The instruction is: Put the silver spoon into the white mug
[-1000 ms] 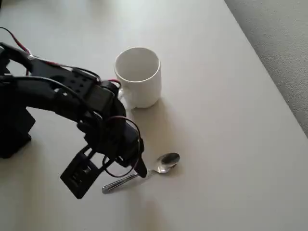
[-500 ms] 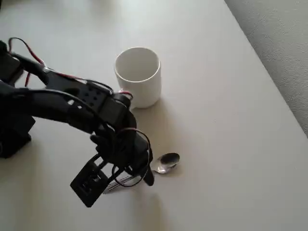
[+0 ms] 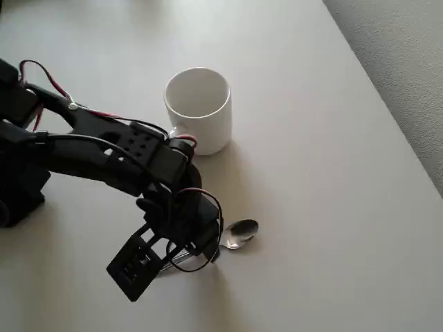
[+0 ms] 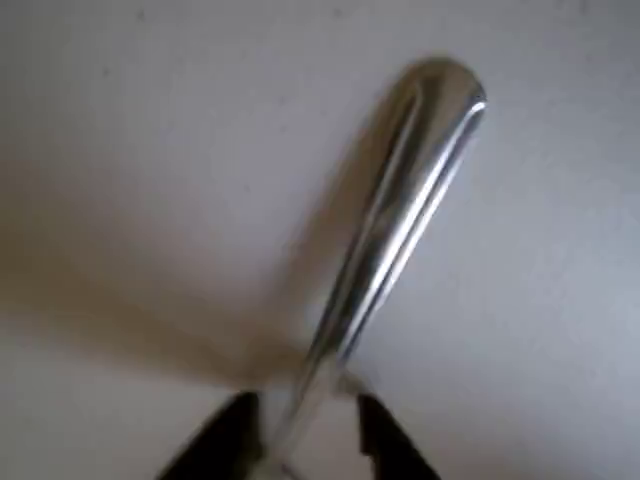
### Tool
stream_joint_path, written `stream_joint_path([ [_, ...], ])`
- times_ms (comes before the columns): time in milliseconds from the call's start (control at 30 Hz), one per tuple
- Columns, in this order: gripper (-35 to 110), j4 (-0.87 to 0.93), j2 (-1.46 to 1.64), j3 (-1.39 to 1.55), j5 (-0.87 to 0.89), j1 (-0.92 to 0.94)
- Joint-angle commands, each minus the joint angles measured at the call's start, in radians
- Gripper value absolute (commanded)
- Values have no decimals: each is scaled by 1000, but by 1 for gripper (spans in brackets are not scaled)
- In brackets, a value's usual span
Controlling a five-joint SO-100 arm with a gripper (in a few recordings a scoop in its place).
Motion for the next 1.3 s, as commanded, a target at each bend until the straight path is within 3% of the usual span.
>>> stream_joint_path([
  [0, -2, 14, 6, -66, 5, 18],
  [667, -2, 149, -114, -299, -14, 35],
  [1267, -2, 407, -100, -695, -21, 29],
])
